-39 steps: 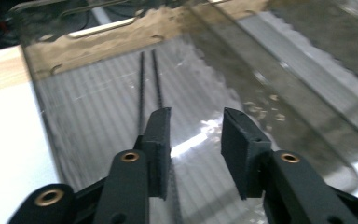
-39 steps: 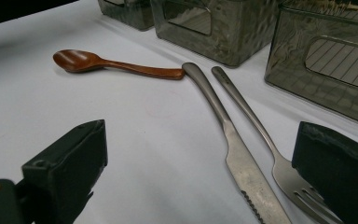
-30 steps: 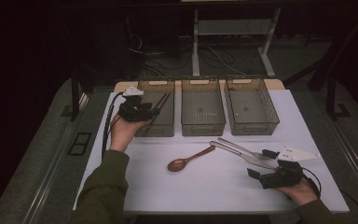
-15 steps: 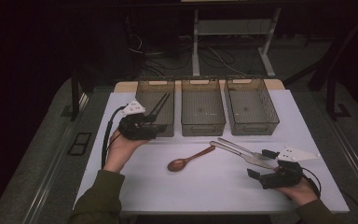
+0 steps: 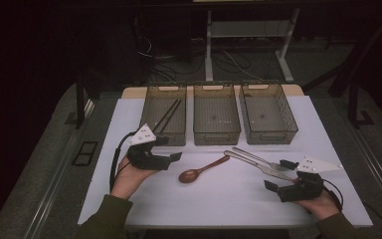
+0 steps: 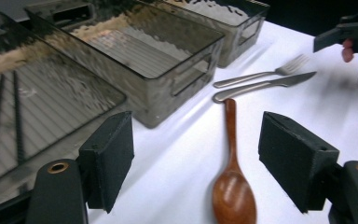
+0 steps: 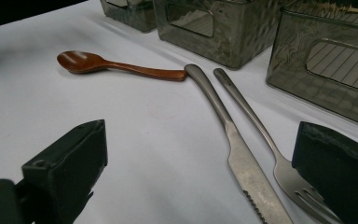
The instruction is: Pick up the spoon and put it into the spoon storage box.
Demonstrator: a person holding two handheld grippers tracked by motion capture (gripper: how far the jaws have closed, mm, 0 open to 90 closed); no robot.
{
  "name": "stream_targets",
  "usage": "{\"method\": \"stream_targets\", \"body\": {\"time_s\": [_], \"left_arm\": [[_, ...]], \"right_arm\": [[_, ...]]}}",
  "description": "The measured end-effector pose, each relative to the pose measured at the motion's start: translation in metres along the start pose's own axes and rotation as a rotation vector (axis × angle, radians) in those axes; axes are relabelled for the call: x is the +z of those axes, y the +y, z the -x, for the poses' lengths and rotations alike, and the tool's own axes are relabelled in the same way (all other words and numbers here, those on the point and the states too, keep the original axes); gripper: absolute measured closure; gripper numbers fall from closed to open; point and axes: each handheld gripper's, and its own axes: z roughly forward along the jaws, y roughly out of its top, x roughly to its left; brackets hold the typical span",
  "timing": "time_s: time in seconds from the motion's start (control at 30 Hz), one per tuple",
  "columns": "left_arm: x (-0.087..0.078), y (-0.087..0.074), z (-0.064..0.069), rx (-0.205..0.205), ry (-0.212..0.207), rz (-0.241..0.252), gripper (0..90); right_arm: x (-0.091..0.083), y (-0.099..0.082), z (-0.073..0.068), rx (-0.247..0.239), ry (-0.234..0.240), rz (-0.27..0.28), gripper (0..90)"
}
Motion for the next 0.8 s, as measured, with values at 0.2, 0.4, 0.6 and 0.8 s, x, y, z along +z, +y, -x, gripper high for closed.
{"method": "stream_targets", "body": {"time_s": [0.2, 0.4, 0.6, 0.8], "left_arm": [[0.008, -0.012, 0.008, 0.001, -0.023, -0.014, 24.2], [0.014, -0.024, 0.009, -0.006, -0.021, -0.032, 24.9], [0.023, -0.033, 0.011, -0.008, -0.042, -0.077, 25.0], [0.037, -0.038, 0.014, -0.01, -0.055, -0.116, 25.9]], "right_arm": [[0.0, -0.001, -0.001, -0.01, 0.01, 0.006, 2.5], [0.0, -0.001, -0.002, -0.011, 0.01, -0.002, 2.5], [0.001, -0.001, -0.001, -0.018, 0.009, -0.004, 2.6], [0.001, -0.001, -0.001, -0.022, 0.009, -0.004, 2.5]]}}
